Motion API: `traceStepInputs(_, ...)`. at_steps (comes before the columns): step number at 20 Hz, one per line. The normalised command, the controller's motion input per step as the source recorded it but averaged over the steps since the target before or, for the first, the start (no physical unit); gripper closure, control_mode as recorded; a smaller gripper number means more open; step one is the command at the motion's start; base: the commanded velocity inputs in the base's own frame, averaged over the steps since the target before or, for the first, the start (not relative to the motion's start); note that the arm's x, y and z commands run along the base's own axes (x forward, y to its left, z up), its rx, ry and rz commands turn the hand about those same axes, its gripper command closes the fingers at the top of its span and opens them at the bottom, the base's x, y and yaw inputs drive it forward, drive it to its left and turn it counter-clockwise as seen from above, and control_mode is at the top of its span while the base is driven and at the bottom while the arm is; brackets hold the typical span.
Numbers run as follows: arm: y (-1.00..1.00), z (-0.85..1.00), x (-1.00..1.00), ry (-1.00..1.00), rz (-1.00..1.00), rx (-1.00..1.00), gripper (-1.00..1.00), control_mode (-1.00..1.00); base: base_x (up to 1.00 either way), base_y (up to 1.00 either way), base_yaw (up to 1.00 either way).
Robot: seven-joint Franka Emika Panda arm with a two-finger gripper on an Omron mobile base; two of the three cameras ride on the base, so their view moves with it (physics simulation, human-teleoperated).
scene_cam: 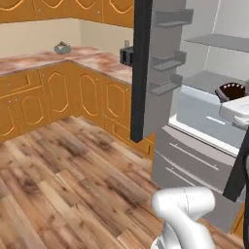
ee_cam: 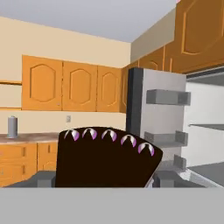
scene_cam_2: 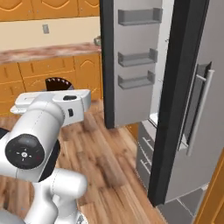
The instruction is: Take the cakes from the fridge and place them on the empty tray on the dining counter.
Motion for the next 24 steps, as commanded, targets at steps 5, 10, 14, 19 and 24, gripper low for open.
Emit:
traceStepInputs(5,0.0,0.0,0.0,0.0,0.0,0.0,1.0,1.0,-0.62,-0.62,0.6)
traceStepInputs(10,0.0,0.0,0.0,0.0,0.0,0.0,1.0,1.0,-0.55,-0.41,0.66)
traceStepInputs(14,0.0,0.0,0.0,0.0,0.0,0.0,1.0,1.0,-0.71,-0.46,0.65)
traceStepInputs(19,0.0,0.0,0.0,0.0,0.0,0.0,1.0,1.0,-1.0,-0.2,0.49)
traceStepInputs(24,0.0,0.0,0.0,0.0,0.0,0.0,1.0,1.0,-1.0,0.0,0.3)
